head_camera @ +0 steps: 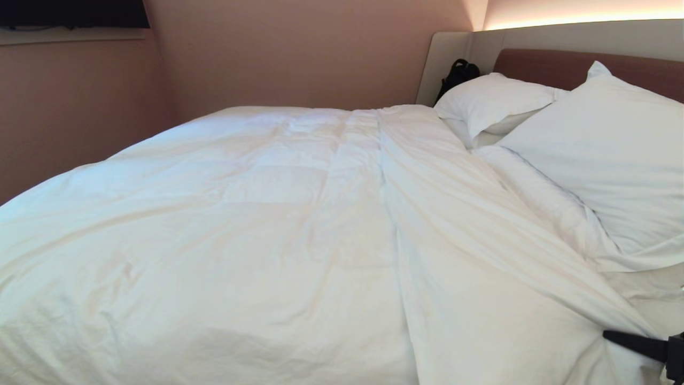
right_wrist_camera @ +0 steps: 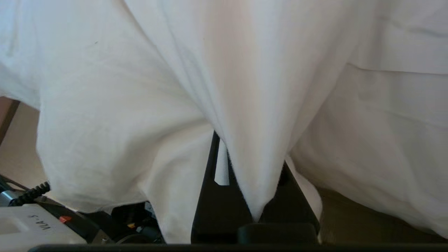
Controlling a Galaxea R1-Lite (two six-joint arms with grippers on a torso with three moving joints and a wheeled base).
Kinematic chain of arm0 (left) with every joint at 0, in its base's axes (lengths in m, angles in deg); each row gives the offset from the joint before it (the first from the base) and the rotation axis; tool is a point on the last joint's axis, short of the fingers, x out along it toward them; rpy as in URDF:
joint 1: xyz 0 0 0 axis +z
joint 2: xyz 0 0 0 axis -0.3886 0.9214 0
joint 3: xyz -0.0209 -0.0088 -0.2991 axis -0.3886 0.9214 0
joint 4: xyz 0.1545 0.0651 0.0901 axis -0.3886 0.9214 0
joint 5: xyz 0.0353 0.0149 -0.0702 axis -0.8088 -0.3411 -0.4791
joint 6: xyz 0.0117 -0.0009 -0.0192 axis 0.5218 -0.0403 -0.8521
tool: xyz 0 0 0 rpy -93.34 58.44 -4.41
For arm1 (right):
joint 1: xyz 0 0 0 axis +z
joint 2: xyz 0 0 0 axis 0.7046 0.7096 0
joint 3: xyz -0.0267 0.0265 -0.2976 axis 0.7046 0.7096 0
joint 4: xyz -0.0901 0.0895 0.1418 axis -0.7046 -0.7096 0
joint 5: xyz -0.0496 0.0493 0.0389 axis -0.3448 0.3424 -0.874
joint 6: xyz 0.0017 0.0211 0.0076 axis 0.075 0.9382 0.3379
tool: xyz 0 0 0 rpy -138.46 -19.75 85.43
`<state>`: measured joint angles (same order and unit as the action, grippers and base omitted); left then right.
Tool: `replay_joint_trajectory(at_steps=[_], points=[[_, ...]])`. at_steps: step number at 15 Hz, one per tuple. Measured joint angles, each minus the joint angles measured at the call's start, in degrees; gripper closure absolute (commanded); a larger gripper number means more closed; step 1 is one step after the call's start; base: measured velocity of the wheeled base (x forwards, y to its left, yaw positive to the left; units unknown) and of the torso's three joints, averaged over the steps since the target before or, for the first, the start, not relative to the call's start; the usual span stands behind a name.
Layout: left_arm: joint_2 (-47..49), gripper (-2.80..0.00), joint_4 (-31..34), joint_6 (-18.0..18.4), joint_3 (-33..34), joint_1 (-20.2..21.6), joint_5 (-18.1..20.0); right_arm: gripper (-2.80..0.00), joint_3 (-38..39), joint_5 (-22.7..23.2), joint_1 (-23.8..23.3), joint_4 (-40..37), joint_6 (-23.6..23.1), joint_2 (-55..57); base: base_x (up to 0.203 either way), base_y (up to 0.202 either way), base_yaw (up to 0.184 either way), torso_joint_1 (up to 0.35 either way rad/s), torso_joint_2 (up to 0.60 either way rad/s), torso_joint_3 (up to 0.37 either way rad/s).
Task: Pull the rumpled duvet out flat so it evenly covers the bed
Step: Flatten the corners of the folded blanket
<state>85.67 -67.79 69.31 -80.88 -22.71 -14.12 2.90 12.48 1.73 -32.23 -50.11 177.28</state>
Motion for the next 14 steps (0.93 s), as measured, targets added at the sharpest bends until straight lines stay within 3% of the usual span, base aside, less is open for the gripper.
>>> replay_joint_trajectory(at_steps=[7, 14], points=[[0.0, 0.0, 0.0, 0.0, 0.0, 0.0, 0.0, 0.0, -0.1, -4.3, -0.5, 0.6, -0.5, 3.8, 0.0, 0.0, 0.0, 0.0, 0.0, 0.0], [0.0, 0.0, 0.0, 0.0, 0.0, 0.0, 0.0, 0.0, 0.5, -4.6, 0.0, 0.2, -1.5, 5.0, 0.0, 0.0, 0.0, 0.0, 0.0, 0.0]])
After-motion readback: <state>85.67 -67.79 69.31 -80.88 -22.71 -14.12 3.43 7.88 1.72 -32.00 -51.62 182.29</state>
